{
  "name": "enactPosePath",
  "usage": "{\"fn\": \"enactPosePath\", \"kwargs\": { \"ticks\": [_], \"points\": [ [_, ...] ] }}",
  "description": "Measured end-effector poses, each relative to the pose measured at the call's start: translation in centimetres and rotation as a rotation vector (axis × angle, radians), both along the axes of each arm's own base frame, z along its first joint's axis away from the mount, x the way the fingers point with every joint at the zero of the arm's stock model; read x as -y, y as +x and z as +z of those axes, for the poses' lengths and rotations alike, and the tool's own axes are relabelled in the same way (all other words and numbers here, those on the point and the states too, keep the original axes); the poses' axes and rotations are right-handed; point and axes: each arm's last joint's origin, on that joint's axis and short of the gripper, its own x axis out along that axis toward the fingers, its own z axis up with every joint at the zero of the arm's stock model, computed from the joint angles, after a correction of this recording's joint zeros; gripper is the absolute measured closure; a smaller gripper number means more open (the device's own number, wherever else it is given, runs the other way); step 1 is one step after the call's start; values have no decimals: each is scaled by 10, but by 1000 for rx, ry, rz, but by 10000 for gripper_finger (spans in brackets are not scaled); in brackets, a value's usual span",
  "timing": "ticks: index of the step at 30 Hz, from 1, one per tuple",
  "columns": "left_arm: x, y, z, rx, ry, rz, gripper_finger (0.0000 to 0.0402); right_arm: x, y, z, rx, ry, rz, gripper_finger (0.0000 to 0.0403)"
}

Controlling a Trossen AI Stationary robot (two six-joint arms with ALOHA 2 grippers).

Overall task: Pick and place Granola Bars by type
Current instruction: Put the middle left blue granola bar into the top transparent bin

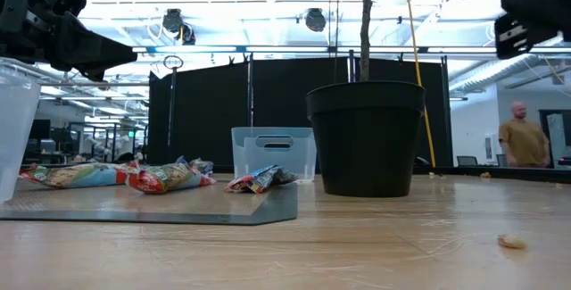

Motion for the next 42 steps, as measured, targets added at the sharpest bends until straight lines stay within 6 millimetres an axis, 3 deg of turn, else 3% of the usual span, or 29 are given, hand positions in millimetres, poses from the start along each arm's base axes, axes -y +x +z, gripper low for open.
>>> {"fn": "enactPosePath", "kwargs": {
  "ticks": [14,23,27,33,42],
  "points": [
    [0,0,0,1,0,0,314,45,18,-1,0,-18,-9,403],
    [0,0,0,0,0,0,314,71,6,6,88,-54,-107,403],
    [0,0,0,0,0,0,314,76,-1,8,128,-61,-169,403],
    [0,0,0,0,0,0,314,79,-1,5,85,-70,-196,403],
    [0,0,0,1,0,0,314,79,0,5,167,-46,-193,403]
  ]
}}
